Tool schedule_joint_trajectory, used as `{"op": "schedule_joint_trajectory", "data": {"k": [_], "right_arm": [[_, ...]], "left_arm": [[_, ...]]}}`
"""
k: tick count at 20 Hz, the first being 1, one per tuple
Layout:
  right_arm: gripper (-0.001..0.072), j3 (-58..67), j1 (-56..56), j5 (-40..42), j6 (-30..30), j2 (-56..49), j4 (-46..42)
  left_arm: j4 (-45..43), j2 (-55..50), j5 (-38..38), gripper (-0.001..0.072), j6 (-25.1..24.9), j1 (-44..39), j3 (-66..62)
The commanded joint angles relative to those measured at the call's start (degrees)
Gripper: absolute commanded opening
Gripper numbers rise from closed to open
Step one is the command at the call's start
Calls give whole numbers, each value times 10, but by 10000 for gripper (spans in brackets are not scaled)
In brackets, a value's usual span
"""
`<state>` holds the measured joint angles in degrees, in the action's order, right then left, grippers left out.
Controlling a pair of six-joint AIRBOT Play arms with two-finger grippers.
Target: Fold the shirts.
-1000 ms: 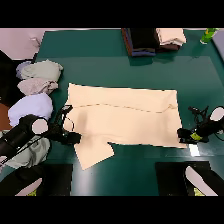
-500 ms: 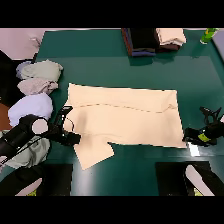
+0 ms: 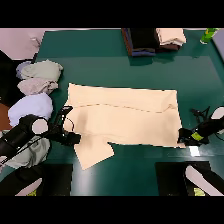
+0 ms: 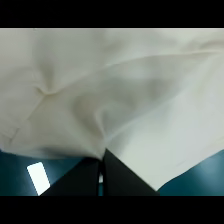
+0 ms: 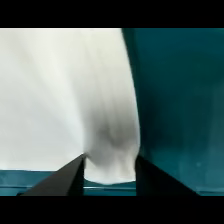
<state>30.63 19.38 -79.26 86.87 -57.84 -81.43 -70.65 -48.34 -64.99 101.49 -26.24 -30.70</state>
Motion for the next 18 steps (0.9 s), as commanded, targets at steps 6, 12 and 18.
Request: {"op": "schedule_joint_trajectory", "data": {"k": [6, 12, 18], "right_arm": [[15, 45, -82, -38, 7, 18, -22], [14, 93, -88, -151, 7, 161, -73], [14, 154, -58, -125, 7, 153, -66]], "left_arm": [[-26, 11, -61, 21, -4, 0, -34], [-26, 147, -208, 20, 35, 0, -41], [-119, 106, -144, 20, -1, 2, -140]]}}
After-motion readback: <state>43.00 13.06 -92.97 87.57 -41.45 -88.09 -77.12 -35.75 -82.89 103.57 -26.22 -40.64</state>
